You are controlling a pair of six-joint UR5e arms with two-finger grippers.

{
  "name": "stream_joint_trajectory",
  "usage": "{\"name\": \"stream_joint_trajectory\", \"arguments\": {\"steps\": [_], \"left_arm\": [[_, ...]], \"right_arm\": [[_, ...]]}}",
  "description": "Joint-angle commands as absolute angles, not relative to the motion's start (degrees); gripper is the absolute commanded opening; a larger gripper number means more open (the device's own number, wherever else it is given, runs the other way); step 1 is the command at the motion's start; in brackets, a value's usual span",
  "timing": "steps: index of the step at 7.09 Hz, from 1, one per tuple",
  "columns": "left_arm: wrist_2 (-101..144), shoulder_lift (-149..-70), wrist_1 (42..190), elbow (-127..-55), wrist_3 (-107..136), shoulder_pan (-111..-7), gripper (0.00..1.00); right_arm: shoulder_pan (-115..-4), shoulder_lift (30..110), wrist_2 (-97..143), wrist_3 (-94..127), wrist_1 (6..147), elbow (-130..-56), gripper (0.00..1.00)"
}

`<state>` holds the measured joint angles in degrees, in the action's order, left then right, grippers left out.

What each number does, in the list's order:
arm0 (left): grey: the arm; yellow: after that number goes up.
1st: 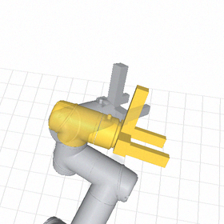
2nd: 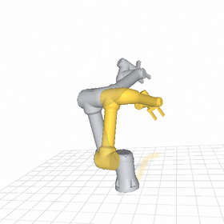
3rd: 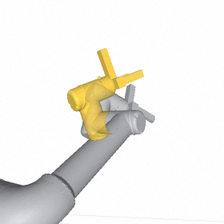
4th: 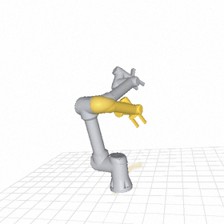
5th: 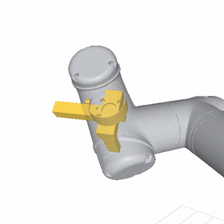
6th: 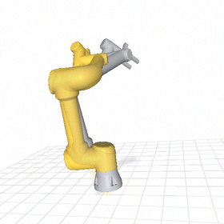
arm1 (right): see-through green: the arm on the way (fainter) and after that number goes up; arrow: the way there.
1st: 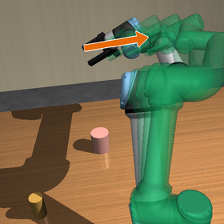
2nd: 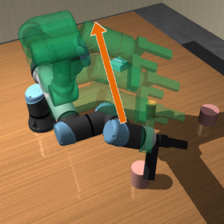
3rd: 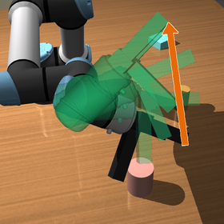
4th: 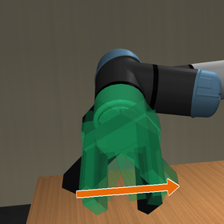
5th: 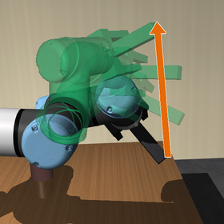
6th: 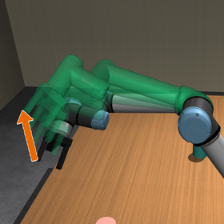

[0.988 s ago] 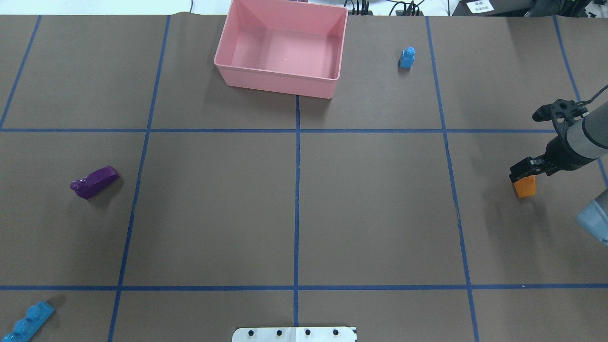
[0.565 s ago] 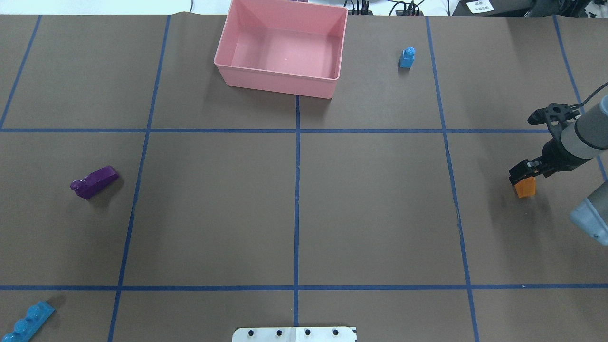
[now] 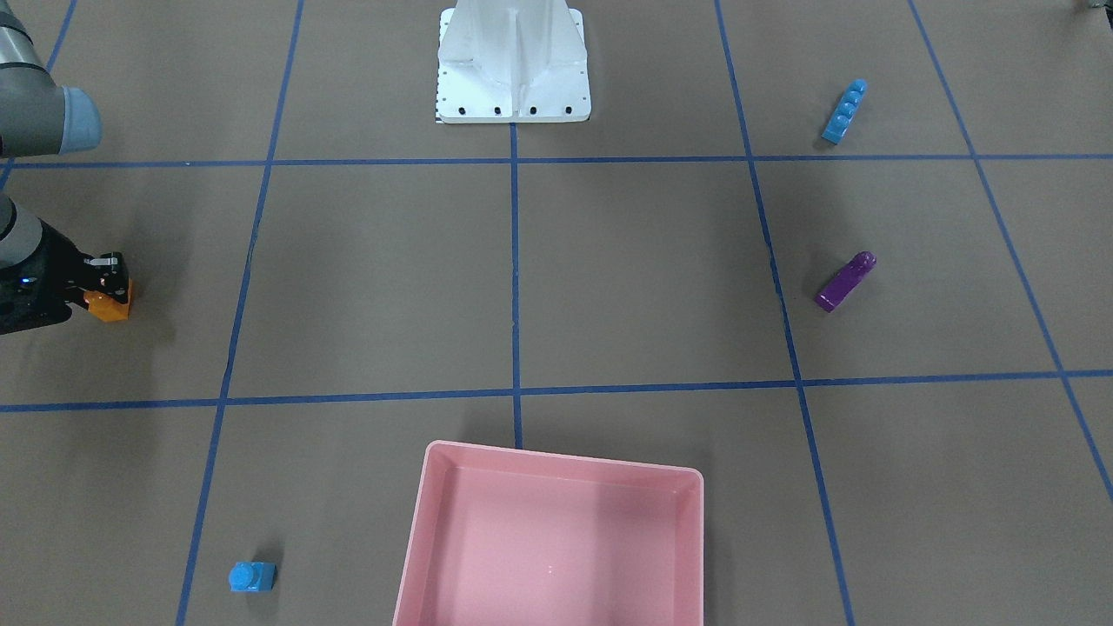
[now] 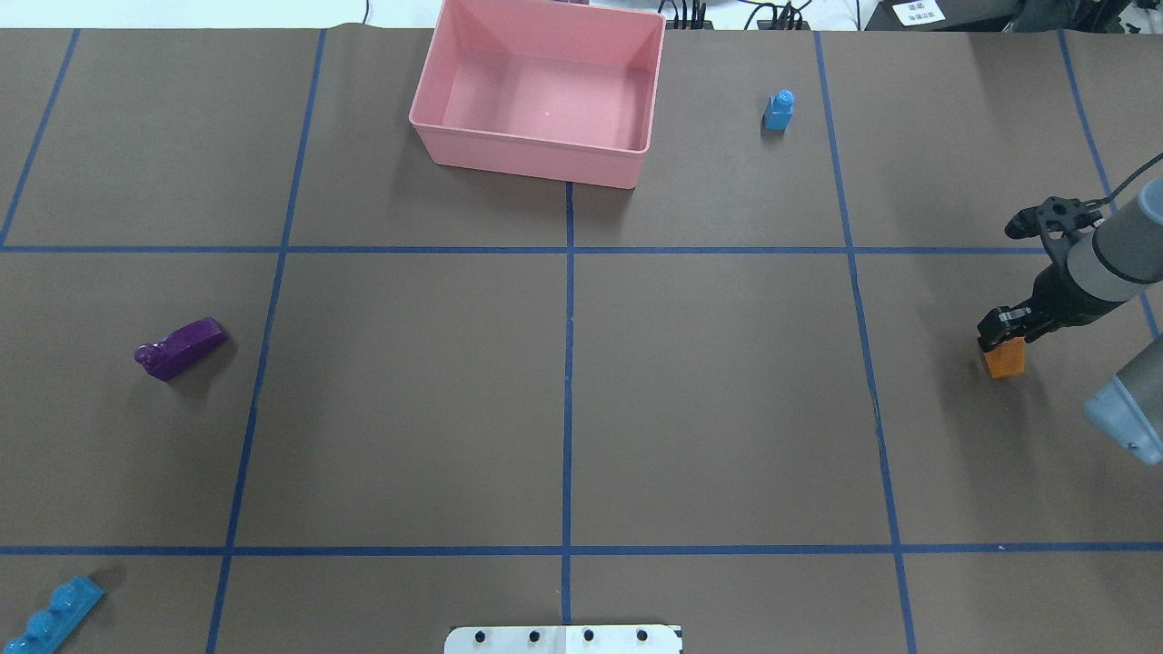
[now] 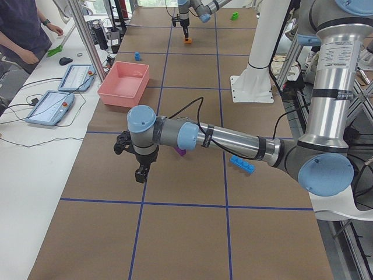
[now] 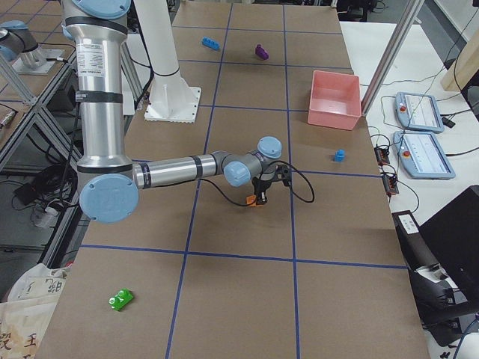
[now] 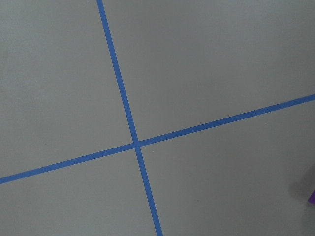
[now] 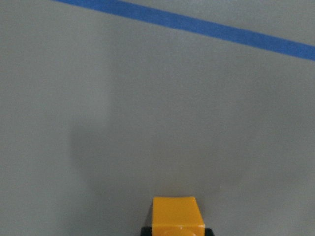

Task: Put all blocks into box

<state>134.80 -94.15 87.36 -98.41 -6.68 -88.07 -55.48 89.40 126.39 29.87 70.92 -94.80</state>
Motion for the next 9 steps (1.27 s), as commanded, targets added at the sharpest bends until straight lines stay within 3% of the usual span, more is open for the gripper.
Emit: {"name": "stream_joint_trajectory", "arguments": {"steps": [1,4,6,9], "left_arm": [[136.74,-94.22,87.36,-98.79,-4.24,-88.07,1.0],[135.79,-94.92,88.06,-105.8,7.2,-79.23,1.0],[131.34,-94.4,88.33,-111.76,6.94,-69.31,0.99],[128.96,-90.37,100.48,-111.28,15.43,-62.08,1.0]], "right_arm": [[-59.38,90.08,128.83,30.06,71.71,-97.8,0.0],[-68.55,87.91,137.37,29.97,84.4,-106.57,0.0],[-69.26,77.75,137.46,30.67,101.25,-111.16,0.0],[-68.65,60.87,140.69,43.27,107.67,-106.46,0.0]]}}
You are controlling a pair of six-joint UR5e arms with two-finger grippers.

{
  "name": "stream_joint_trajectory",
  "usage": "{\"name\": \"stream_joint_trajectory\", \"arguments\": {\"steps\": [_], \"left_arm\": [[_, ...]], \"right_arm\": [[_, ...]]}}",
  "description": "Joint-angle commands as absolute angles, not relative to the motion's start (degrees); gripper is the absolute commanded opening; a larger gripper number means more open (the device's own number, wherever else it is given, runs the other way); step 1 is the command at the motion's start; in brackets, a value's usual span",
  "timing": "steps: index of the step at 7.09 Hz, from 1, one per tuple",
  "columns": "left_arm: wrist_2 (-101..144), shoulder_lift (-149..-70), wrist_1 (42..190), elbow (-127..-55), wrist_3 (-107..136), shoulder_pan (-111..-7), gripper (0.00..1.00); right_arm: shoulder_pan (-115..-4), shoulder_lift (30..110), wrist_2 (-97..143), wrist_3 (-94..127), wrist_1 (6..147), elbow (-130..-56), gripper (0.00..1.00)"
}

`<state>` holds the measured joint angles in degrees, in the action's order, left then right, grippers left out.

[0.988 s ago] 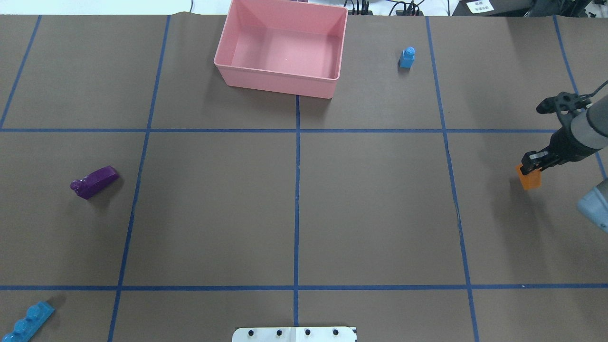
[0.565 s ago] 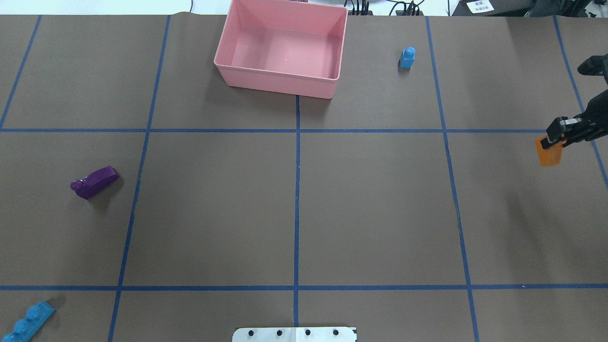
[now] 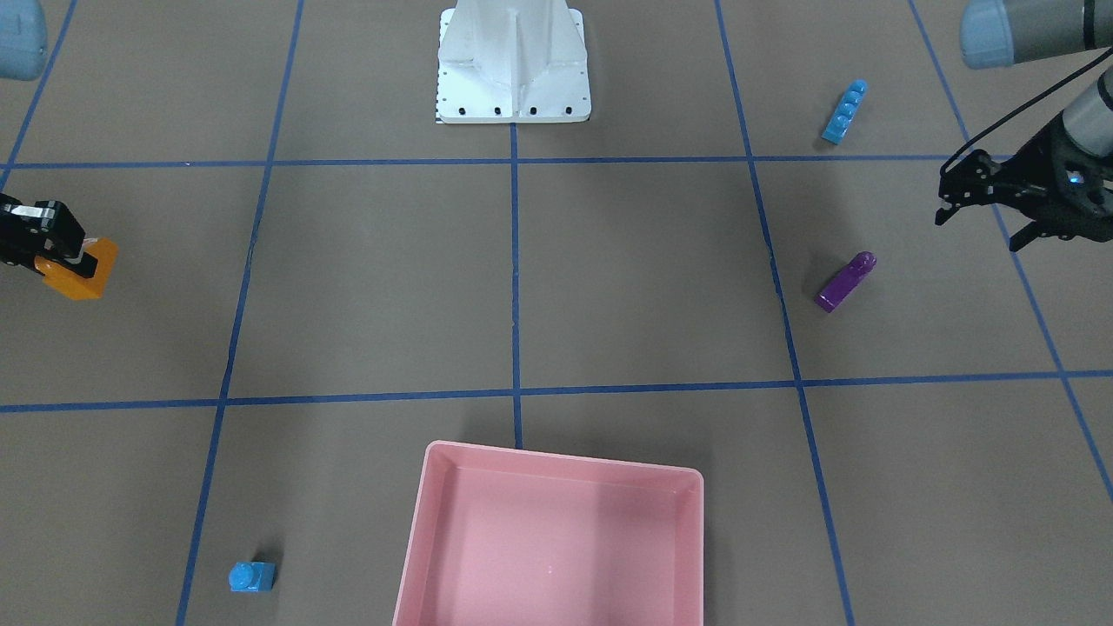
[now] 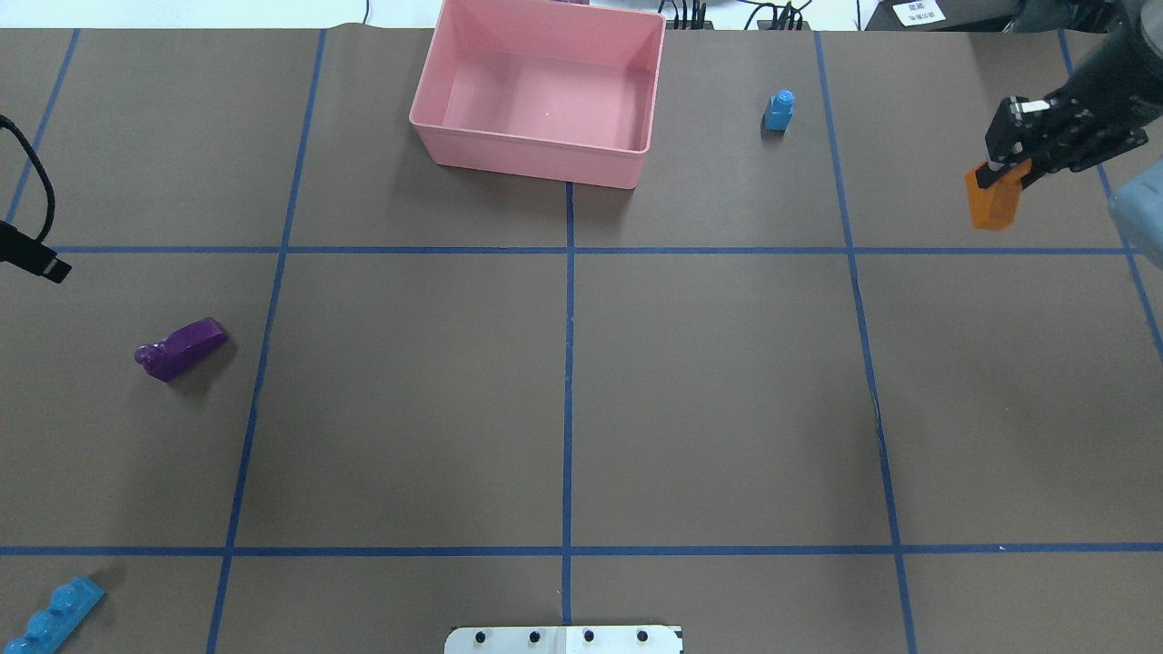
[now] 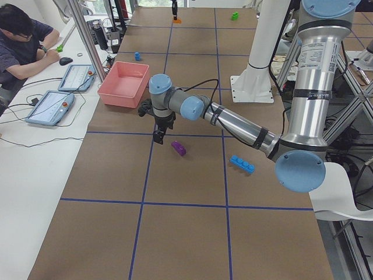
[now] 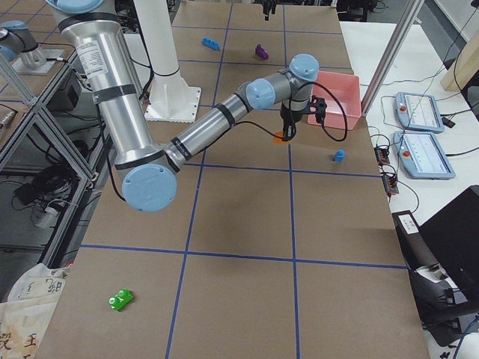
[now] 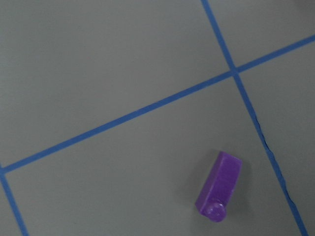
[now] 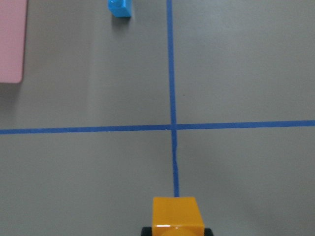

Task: Put all blocks into box

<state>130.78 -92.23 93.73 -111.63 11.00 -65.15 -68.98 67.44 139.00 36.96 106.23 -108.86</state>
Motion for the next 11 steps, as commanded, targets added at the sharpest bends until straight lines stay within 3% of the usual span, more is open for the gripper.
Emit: {"name": "stream_joint_trajectory", "arguments": {"steps": [1,4,9,11], "left_arm": [[125.8,-90.44,101.85,-109.79,16.51,-57.96,0.99],[119.62,-91.32,107.72,-105.14,20.91,-51.07,0.99],[119.44,-92.46,109.51,-101.43,21.27,-49.04,0.99],[119.44,-92.55,109.6,-100.64,21.18,-49.04,0.99]], "right_arm": [[-66.9,56.38,140.54,49.77,107.49,-104.35,0.0],[-62.68,41.43,138.71,64.75,101.55,-90.49,0.0],[-56.87,25.35,125.7,70.4,77.56,-58.25,0.0],[-54.94,22.59,120.88,70.4,69.66,-51.88,0.0]]}}
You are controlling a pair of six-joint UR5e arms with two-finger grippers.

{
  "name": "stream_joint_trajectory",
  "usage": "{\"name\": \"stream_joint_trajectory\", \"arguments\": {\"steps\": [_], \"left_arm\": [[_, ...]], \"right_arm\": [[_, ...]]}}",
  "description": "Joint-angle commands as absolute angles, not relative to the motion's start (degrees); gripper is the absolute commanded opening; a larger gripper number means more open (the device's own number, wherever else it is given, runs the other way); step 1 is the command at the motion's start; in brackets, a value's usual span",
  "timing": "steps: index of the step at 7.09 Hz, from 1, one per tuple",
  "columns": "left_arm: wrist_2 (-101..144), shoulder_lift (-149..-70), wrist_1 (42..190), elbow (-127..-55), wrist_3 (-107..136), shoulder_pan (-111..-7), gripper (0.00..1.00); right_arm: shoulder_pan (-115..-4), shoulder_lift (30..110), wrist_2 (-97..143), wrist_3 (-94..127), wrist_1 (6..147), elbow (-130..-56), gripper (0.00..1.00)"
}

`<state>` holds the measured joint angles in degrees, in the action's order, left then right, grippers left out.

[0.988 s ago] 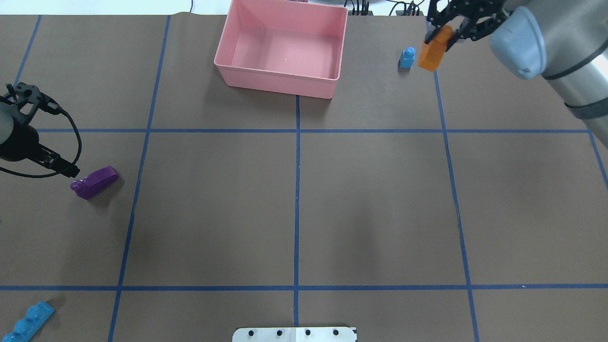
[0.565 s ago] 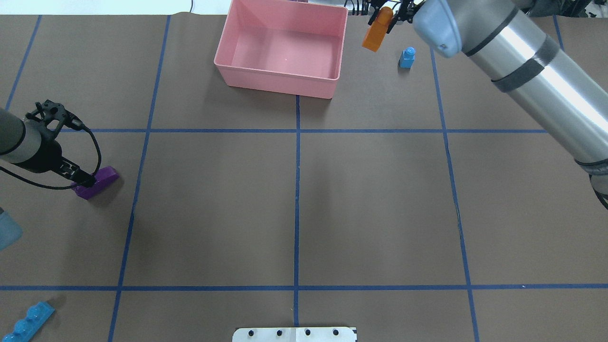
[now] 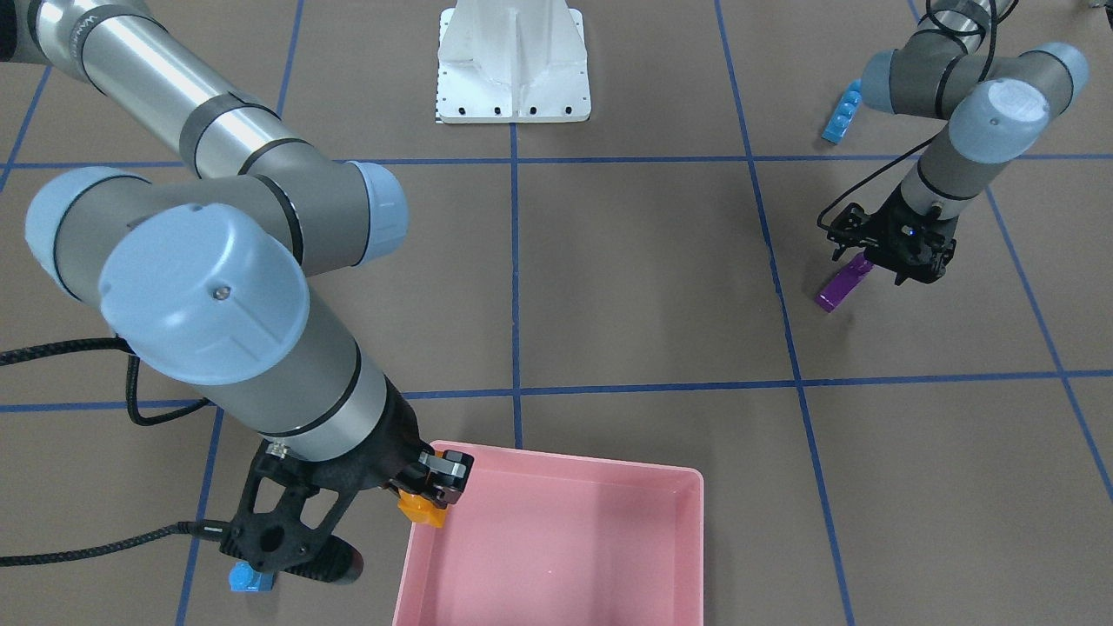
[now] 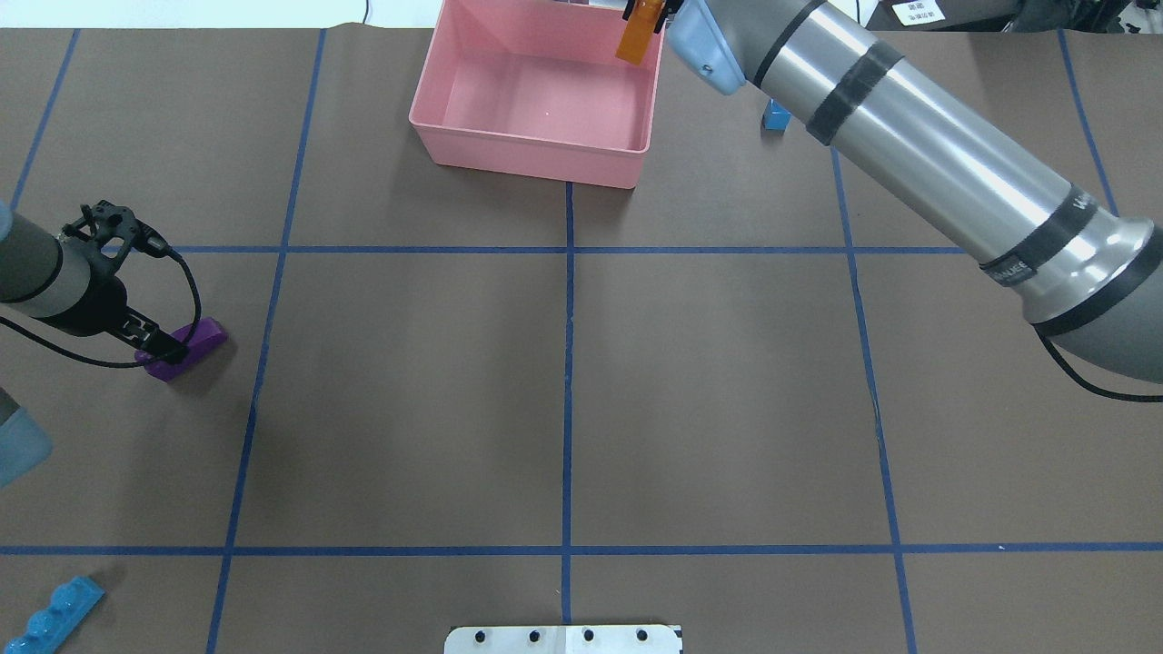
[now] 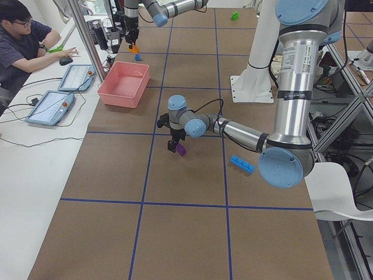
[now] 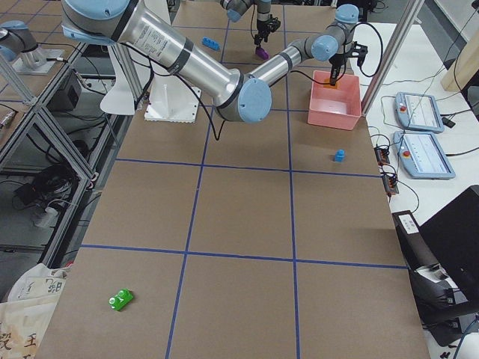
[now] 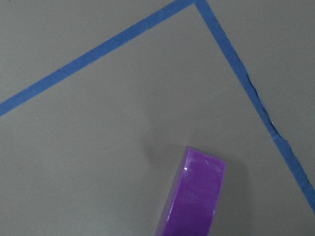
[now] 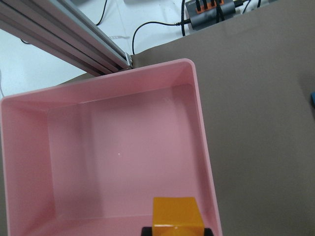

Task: Put all blocks into box

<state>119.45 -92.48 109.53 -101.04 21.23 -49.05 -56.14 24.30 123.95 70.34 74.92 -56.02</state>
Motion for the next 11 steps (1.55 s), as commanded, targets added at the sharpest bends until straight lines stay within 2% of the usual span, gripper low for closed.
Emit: {"name": "stream_joint_trajectory", "arguments": {"steps": [1,5,6,7,8,9,10,11], "left_arm": [[119.44,-92.55,109.6,-100.63,21.36,-48.96,0.99],[119.53,-92.55,109.6,-100.55,21.62,-48.08,0.96],[119.44,-92.55,109.6,-100.46,21.53,-47.64,0.93],[119.44,-92.64,109.6,-100.02,21.62,-46.77,0.87],[119.44,-93.68,109.6,-98.89,21.62,-46.32,0.86],[119.44,-94.04,109.6,-98.09,21.53,-46.23,0.86],[119.1,-94.04,109.6,-98.0,21.45,-46.23,0.72],[119.18,-94.04,109.6,-98.09,21.36,-46.23,0.37]], "right_arm": [[-53.19,22.24,117.02,70.4,65.0,-48.81,0.0],[-50.89,19.78,112.85,70.49,58.11,-42.46,0.0],[-50.71,19.78,112.85,70.49,58.01,-42.45,0.0],[-50.71,19.78,112.76,70.49,58.01,-42.45,0.05],[-50.71,19.78,112.76,70.4,58.01,-42.54,0.66],[-50.63,19.69,112.59,70.4,58.01,-42.54,0.99],[-50.71,19.43,112.59,70.4,58.09,-42.54,0.99],[-51.23,19.34,113.11,69.79,58.36,-42.89,0.99]]}}
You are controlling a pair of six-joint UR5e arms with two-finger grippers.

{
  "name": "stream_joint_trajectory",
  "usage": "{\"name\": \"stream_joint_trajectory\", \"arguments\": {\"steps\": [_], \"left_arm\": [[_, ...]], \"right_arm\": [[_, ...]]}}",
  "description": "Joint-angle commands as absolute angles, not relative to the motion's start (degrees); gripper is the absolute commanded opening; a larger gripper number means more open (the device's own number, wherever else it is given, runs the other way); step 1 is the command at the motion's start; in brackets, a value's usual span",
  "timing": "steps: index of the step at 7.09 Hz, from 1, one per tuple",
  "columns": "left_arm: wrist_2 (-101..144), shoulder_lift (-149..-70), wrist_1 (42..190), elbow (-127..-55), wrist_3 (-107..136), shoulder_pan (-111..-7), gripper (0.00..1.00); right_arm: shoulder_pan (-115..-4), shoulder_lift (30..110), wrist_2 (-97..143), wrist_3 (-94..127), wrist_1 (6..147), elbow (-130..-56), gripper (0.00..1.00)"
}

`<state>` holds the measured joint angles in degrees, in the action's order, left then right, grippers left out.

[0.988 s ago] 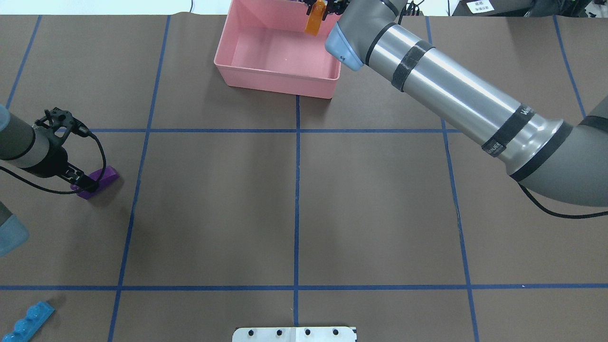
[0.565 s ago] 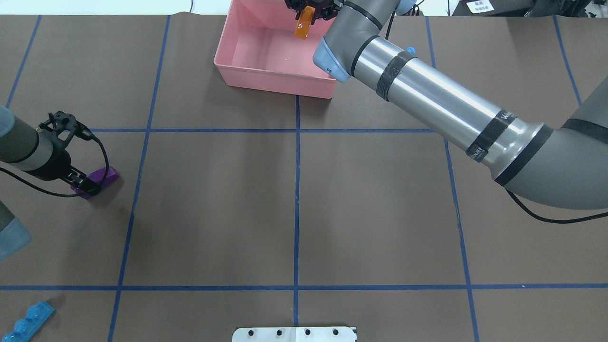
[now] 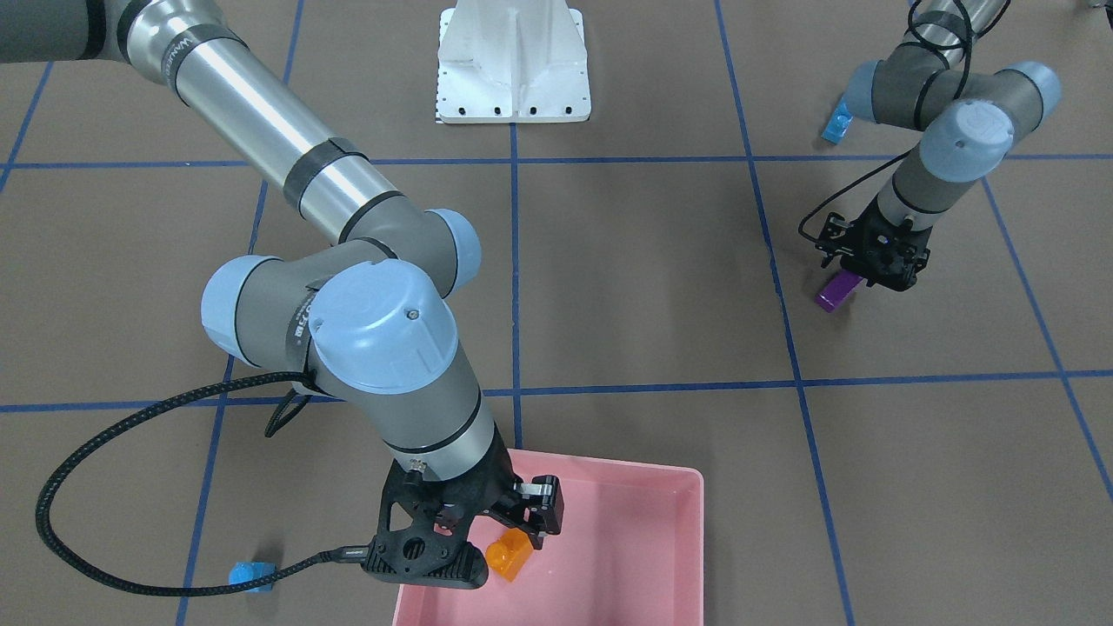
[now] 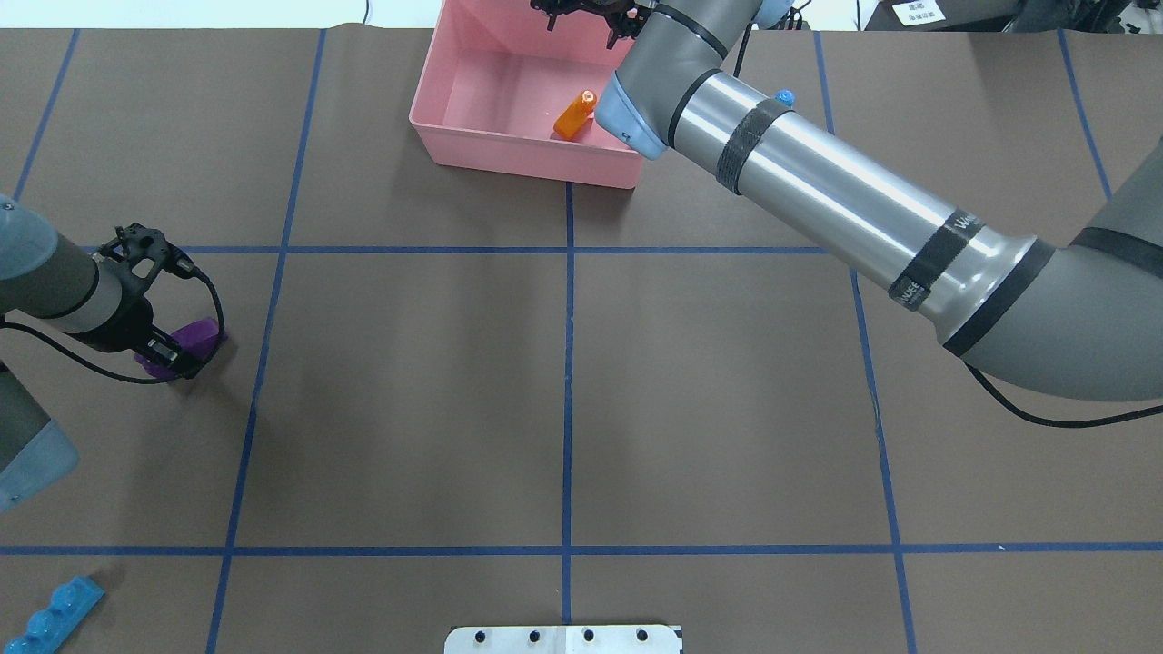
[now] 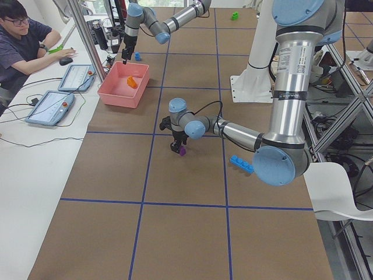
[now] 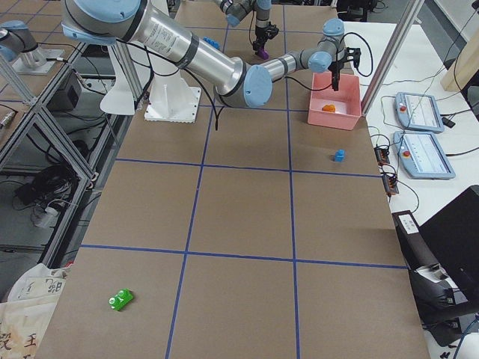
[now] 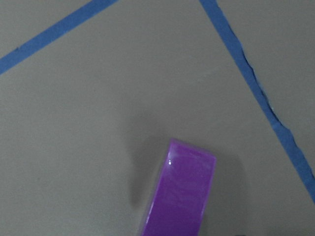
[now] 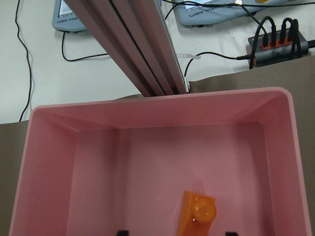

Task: Put all blocks into box

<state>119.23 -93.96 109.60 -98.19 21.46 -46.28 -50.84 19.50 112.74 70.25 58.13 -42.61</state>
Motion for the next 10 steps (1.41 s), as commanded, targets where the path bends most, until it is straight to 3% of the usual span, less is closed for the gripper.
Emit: {"name": "stream_joint_trajectory", "arguments": {"steps": [1,4,6,8,10], "left_arm": [[119.61,-93.96,109.51,-98.43,21.97,-46.32,0.0],[124.06,-92.64,109.34,-104.92,29.75,-46.93,0.0],[125.85,-96.91,109.42,-109.76,45.01,-48.59,0.0],[127.0,-108.49,108.81,-108.64,59.34,-50.35,0.0],[126.65,-125.6,108.81,-95.88,67.29,-51.41,0.0]], "right_arm": [[-53.15,19.16,117.12,68.65,59.75,-44.54,1.0],[-58.97,25.27,124.2,55.78,82.2,-61.98,0.99],[-61.51,33.54,124.19,45.66,82.53,-67.92,0.99],[-62.66,37.77,122.27,38.8,82.27,-68.47,0.99],[-61.62,40.33,116.57,34.03,80.08,-67.86,0.99]]}}
